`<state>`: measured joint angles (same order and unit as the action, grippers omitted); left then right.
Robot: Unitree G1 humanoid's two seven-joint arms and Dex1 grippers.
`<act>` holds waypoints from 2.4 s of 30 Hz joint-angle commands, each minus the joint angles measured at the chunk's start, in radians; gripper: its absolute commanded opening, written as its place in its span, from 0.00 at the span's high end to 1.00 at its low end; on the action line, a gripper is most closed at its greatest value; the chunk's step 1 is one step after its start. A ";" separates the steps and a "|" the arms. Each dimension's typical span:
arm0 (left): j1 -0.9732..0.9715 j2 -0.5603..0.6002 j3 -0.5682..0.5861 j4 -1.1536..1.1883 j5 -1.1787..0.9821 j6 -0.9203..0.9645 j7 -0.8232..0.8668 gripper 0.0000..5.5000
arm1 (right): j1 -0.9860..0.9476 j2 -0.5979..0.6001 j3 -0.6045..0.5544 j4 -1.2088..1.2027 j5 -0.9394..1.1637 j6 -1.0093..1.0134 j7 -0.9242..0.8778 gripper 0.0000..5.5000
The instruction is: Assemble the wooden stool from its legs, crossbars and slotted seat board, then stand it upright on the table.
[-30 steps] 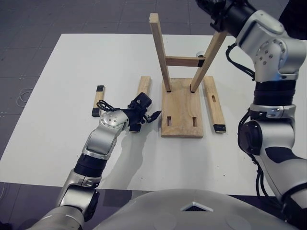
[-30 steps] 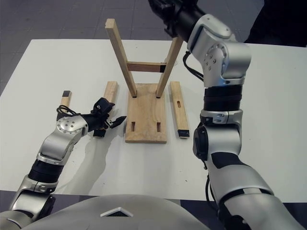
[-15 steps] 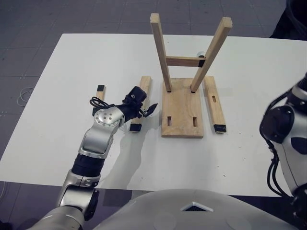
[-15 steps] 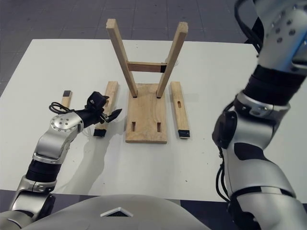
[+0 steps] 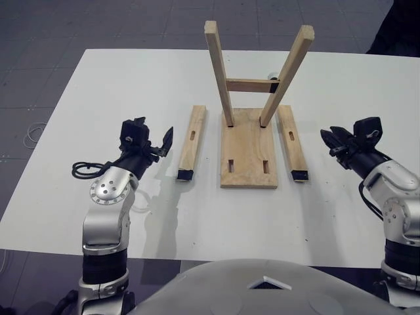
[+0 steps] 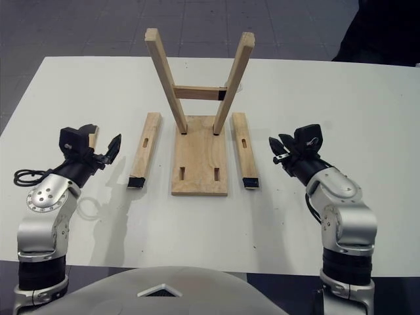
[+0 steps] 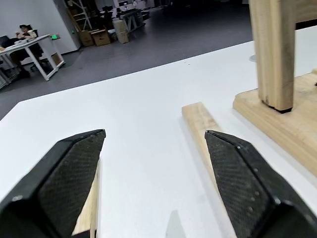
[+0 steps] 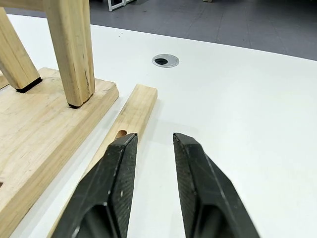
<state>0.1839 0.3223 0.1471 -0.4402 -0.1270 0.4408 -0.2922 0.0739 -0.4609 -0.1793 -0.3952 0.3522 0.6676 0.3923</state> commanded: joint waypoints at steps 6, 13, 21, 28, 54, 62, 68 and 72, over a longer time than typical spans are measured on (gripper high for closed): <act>0.003 -0.041 0.162 0.175 -0.055 -0.112 0.062 0.17 | 0.054 0.032 0.029 -0.020 -0.065 -0.118 -0.027 0.61; 0.020 -0.004 0.176 0.328 -0.035 -0.161 0.044 0.17 | 0.087 0.014 0.063 -0.066 -0.082 -0.104 -0.015 0.56; -0.025 0.017 0.118 0.436 -0.029 -0.114 0.010 0.32 | 0.048 0.010 0.078 -0.059 -0.086 -0.091 -0.014 0.55; -0.036 0.041 0.058 0.445 0.019 -0.022 0.030 0.51 | 0.021 0.020 0.081 -0.058 -0.083 -0.074 -0.029 0.55; -0.016 0.160 0.117 -0.173 -0.621 0.109 -0.302 0.76 | -0.218 0.048 -0.168 -0.006 0.840 0.452 -0.048 0.30; -0.087 0.194 -0.108 -0.155 -0.096 -0.230 -0.205 0.76 | -0.261 0.099 -0.131 0.020 0.965 0.454 -0.194 0.30; -0.084 0.127 -0.216 -0.062 0.086 -0.479 -0.150 0.76 | -0.279 0.167 -0.107 0.055 1.144 0.401 -0.284 0.30; -0.096 0.070 -0.282 -0.029 0.061 -0.508 -0.167 0.76 | -0.318 0.178 -0.051 0.060 1.170 0.378 -0.223 0.30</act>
<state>0.1029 0.4128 -0.0955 -0.4776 -0.0643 -0.0520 -0.4475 -0.2131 -0.2908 -0.2605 -0.3393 1.5020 1.0592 0.1442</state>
